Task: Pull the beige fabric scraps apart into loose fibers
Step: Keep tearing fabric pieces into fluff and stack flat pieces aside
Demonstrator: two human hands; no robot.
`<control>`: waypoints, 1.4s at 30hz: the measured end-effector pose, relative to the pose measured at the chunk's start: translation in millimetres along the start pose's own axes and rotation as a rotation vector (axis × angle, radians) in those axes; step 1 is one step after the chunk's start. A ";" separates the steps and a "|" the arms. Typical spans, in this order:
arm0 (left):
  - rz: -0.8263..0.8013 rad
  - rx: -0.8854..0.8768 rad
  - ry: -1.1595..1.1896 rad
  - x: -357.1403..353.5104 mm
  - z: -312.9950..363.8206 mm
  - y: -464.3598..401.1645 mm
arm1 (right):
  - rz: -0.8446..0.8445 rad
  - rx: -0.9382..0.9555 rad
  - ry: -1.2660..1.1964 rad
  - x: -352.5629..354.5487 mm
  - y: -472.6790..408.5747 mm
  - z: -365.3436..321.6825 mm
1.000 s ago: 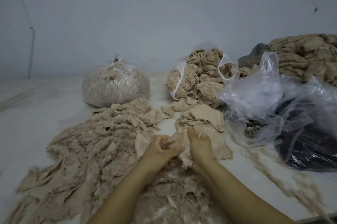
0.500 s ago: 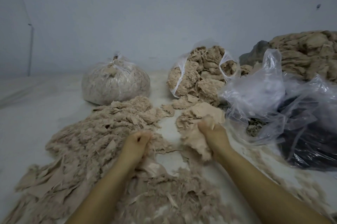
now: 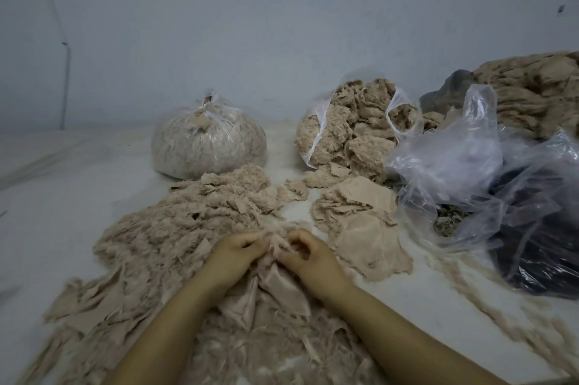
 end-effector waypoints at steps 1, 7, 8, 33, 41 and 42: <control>-0.032 0.016 0.102 0.3 1.7 0.2 | 0.051 -0.022 -0.135 0.3 -1.9 -2.4; -0.069 0.066 0.186 8.4 0.3 -6.7 | -0.014 -0.131 -0.407 2.6 -7.8 -8.3; -0.103 0.054 0.100 4.7 0.2 -6.9 | -0.016 -0.130 -0.395 1.9 -7.5 -9.4; 0.344 -0.082 -0.060 27.0 6.9 -20.5 | 0.286 -0.124 -0.393 32.7 8.2 1.2; 0.709 -0.076 0.008 56.1 20.3 -24.4 | 0.285 -0.012 0.150 39.5 11.3 10.4; 0.691 -0.101 -0.093 58.7 24.7 -24.1 | 0.204 0.003 0.249 37.2 14.1 10.8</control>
Point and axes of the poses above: each hand's wrist, its own y-axis away from the middle knuckle, its own x-axis out of the back of the hand, z = x × y, the point moved 3 cm from there along -y, towards the middle knuckle, and after that the axes turned 3 degrees about x, right-handed, at the moved point
